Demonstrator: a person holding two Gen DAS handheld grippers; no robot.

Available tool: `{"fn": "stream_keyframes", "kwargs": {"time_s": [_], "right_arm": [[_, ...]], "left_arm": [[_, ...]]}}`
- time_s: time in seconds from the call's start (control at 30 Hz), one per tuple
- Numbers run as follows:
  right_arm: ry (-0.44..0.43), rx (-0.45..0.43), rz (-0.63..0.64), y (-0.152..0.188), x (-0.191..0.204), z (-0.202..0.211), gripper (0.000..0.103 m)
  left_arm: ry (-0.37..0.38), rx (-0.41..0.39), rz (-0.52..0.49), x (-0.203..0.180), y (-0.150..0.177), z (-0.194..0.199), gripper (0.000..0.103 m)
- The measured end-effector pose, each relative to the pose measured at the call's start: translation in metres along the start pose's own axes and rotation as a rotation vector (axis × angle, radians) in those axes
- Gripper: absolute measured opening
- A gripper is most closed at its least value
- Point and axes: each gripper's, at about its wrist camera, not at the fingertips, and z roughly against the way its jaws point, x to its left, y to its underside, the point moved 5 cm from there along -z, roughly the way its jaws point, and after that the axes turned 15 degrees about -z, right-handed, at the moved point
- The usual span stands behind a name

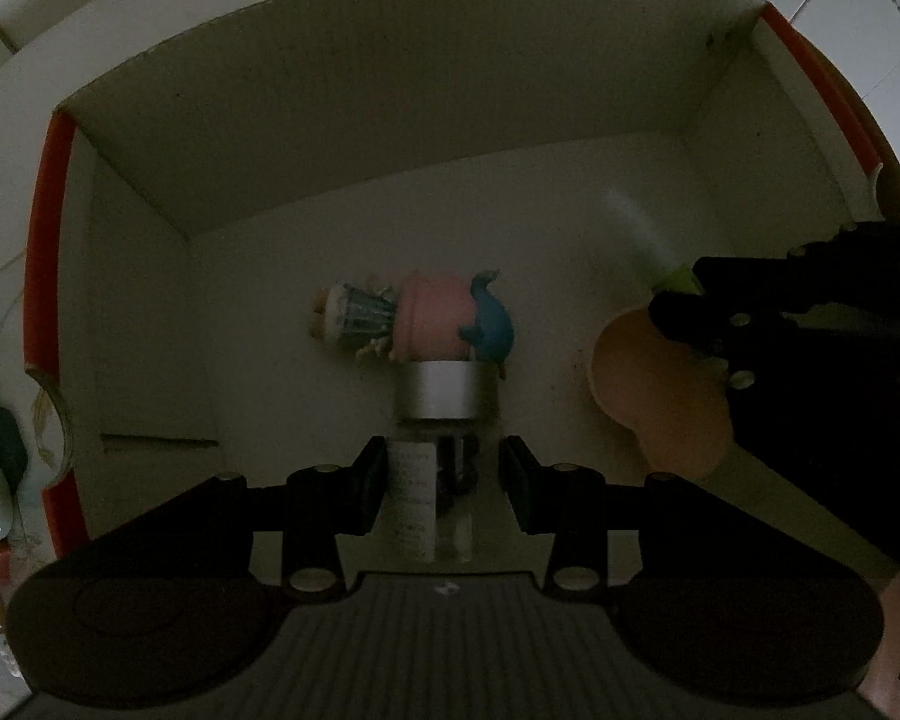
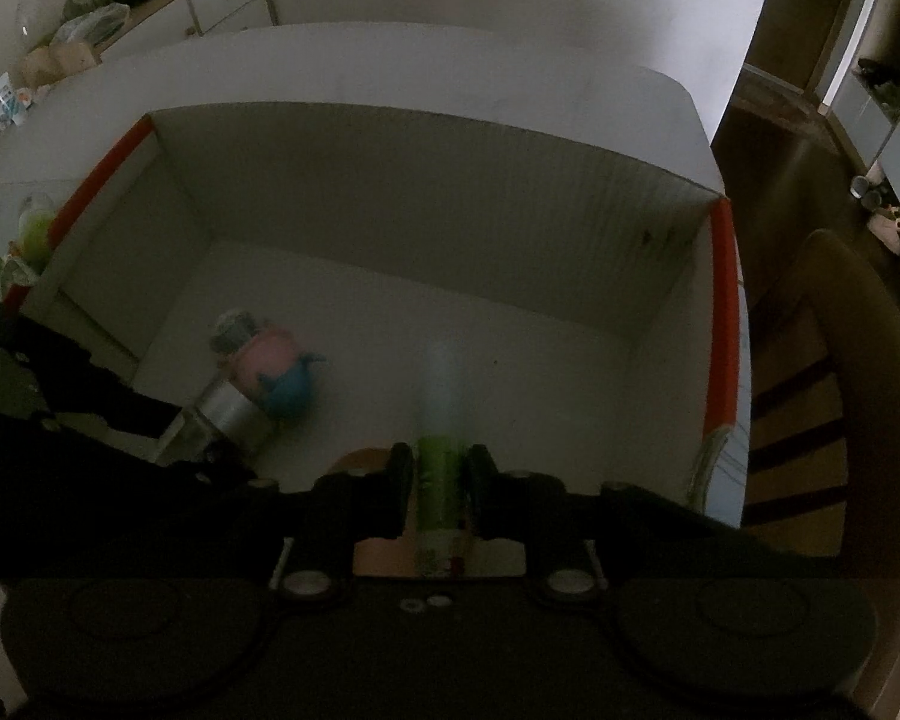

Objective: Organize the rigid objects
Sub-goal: 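Open both tools to drop the jar and glue stick into the box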

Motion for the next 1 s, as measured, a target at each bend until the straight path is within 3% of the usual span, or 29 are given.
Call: {"fn": "stream_keyframes", "kwargs": {"time_s": [0.2, 0.33, 0.57, 0.73, 1.0], "right_arm": [[-0.007, -0.001, 0.000, -0.001, -0.001, 0.001, 0.025], [-0.022, -0.008, -0.006, 0.001, -0.002, 0.008, 0.031], [-0.067, -0.031, -0.028, 0.007, -0.005, 0.028, 0.039], [-0.110, -0.066, -0.041, 0.011, -0.005, 0.049, 0.052], [-0.167, -0.125, -0.063, 0.014, -0.003, 0.077, 0.063]], "left_arm": [[0.012, -0.009, 0.014, 0.001, -0.001, 0.000, 0.042], [0.008, -0.049, 0.015, 0.010, 0.016, 0.013, 0.062], [-0.023, -0.110, 0.001, 0.004, 0.025, 0.035, 0.062], [-0.033, -0.165, 0.012, 0.002, 0.039, 0.053, 0.062], [-0.053, -0.251, 0.011, 0.000, 0.059, 0.089, 0.062]]}}
